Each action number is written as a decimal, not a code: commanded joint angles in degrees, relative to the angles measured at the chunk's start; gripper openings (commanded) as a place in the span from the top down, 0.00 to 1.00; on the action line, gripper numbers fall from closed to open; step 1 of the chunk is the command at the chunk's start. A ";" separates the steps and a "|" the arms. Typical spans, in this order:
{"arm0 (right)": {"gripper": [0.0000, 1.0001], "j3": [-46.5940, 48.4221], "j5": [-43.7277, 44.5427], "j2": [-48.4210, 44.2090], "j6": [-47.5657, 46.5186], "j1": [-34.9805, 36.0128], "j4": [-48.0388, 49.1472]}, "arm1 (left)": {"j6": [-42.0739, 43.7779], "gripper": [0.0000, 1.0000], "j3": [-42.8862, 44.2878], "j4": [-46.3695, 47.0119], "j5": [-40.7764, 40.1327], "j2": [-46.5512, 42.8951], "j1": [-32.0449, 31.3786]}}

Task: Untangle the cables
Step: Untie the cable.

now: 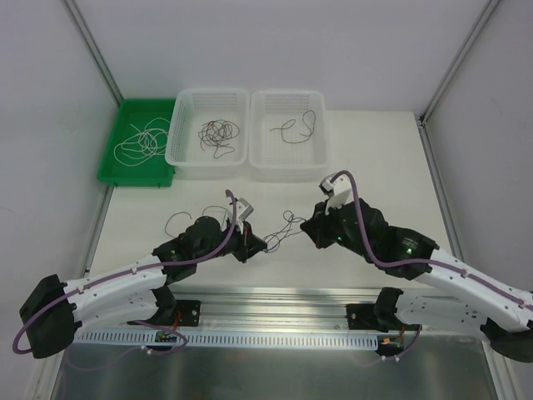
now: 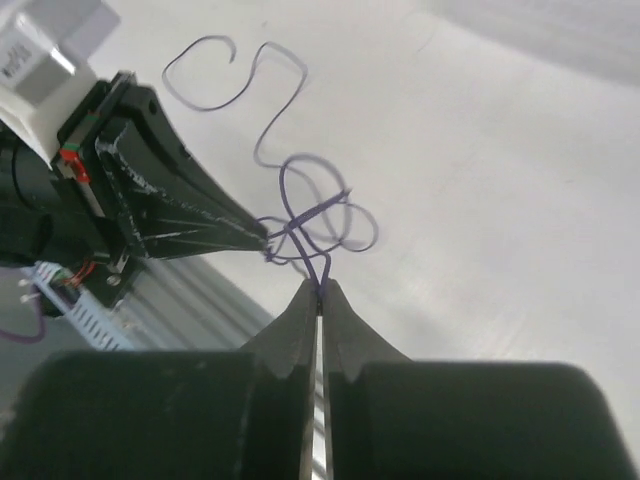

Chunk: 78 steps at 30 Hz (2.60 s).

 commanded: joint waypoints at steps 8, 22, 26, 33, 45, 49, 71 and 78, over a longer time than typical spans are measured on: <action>0.99 9.12 25.23 -9.21 -8.78 -0.14 -17.54 | 2.66 1.00 -1.23 -7.57 -8.05 -3.43 -0.40; 0.48 -0.36 4.00 -7.27 -4.83 -0.06 -15.20 | -0.33 1.00 6.94 -8.63 -4.01 -2.47 -0.40; 0.45 -7.82 -8.57 -8.08 -4.83 -0.06 3.32 | -3.83 1.00 8.35 -8.63 -3.31 -1.76 -0.40; 0.48 -15.56 -15.09 -4.13 -2.11 -0.05 23.74 | -13.84 1.00 10.11 -8.81 -5.32 0.08 -0.40; 0.58 -18.04 -10.10 2.99 -2.72 -0.05 34.13 | -20.11 1.00 11.26 -9.16 -6.56 1.75 -0.49; 0.61 -17.86 -10.09 5.10 -2.98 0.03 35.45 | -20.28 1.00 10.82 -9.07 -7.08 1.23 -0.49; 0.99 -17.51 -11.15 10.47 -3.42 -0.23 40.91 | -19.23 1.00 9.94 -9.16 -6.29 2.10 -0.66; 0.99 -20.14 -10.62 3.37 -3.25 -2.25 36.96 | -14.66 0.78 8.27 -10.30 -9.46 -3.33 -0.58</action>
